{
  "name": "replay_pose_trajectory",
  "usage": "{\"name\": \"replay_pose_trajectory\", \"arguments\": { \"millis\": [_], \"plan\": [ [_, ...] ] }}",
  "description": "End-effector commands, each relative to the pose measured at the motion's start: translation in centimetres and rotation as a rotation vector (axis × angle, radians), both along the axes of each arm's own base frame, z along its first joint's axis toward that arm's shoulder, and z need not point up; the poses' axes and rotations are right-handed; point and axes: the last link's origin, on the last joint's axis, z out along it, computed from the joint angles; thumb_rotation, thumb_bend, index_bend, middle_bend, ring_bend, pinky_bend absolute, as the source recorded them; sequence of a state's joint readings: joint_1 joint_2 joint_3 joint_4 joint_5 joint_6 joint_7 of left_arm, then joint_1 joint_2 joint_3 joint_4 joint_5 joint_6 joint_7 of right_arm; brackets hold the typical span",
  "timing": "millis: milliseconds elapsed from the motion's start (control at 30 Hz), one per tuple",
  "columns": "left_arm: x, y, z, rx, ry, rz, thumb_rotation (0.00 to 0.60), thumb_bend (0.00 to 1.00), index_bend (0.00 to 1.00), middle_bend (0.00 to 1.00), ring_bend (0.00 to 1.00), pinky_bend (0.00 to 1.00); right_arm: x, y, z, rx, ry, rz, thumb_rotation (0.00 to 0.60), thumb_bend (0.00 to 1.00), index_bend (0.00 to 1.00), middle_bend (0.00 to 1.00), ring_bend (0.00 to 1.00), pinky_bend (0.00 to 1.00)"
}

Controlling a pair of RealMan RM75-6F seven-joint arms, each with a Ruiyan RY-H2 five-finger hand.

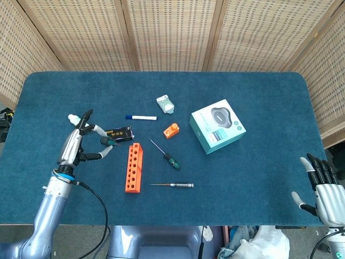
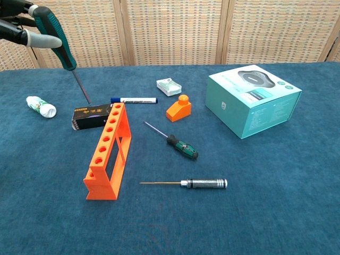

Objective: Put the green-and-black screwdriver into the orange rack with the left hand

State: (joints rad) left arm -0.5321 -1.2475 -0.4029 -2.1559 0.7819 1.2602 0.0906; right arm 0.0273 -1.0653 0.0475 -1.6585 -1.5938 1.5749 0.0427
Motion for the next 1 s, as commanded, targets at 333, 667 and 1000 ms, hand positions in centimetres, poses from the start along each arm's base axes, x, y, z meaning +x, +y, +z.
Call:
{"name": "replay_pose_trajectory", "arguments": {
  "millis": [333, 667, 1000],
  "plan": [
    [4.0, -0.3, 0.5, -0.049, -0.019, -0.062, 0.6, 0.29, 0.57, 0.03, 0.0, 0.0, -0.1, 0.0, 0.1, -0.002, -0.004, -0.002, 0.6, 0.26, 0.0, 0.0, 0.0, 0.0],
    [4.7, -0.9, -0.4, -0.081, -0.026, -0.059, 0.6, 0.29, 0.58, 0.03, 0.0, 0.0, 0.0, 0.0, 0.1, 0.0, -0.003, 0.0, 0.6, 0.26, 0.0, 0.0, 0.0, 0.0],
    [4.4, -1.2, -1.4, -0.116, -0.018, -0.052, 0.6, 0.29, 0.58, 0.03, 0.0, 0.0, 0.0, 0.1, 0.2, -0.002, -0.004, 0.0, 0.6, 0.26, 0.0, 0.0, 0.0, 0.0]
  ]
}}
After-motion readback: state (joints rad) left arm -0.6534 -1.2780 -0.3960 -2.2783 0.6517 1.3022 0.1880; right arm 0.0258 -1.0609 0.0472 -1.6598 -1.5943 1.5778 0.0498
